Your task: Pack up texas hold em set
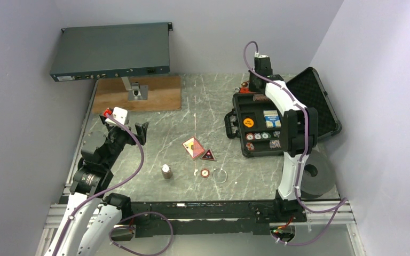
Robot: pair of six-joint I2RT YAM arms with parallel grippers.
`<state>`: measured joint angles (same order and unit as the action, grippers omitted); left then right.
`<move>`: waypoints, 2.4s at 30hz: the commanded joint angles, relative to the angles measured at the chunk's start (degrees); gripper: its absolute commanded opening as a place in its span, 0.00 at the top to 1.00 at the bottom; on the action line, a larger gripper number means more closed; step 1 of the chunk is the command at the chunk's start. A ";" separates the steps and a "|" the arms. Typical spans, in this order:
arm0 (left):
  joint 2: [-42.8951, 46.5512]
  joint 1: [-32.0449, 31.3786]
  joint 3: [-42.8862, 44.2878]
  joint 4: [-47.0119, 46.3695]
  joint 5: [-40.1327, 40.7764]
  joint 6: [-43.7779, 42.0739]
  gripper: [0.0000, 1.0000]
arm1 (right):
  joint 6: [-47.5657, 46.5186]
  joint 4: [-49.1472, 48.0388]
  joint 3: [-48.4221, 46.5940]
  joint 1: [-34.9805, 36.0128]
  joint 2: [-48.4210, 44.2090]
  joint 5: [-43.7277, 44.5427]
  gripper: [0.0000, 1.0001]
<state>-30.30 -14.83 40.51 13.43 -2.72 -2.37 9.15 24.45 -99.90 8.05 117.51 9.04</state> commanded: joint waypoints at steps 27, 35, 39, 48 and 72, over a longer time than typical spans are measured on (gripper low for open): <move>-0.25 -0.21 0.91 -1.20 -0.59 -0.09 0.12 | -7.72 6.41 -9.22 -2.49 14.58 19.70 0.95; -0.21 -0.21 0.96 -1.16 -0.18 -0.18 0.12 | -7.67 6.93 -9.37 -2.83 13.31 16.18 0.94; -0.33 -0.23 0.96 -1.10 -0.27 -0.24 0.12 | -7.54 6.41 -8.94 -2.00 9.83 11.64 0.81; 0.26 -0.25 0.89 -1.08 0.15 -0.40 0.12 | -6.17 5.55 -6.53 3.05 0.76 6.81 0.53; 1.31 -0.20 1.98 0.90 5.81 1.25 0.10 | 4.31 0.21 19.32 20.16 -21.01 -23.91 0.13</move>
<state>-29.76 -14.83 40.51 14.76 -1.08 -2.24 11.20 28.82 -83.57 24.29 102.83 -7.51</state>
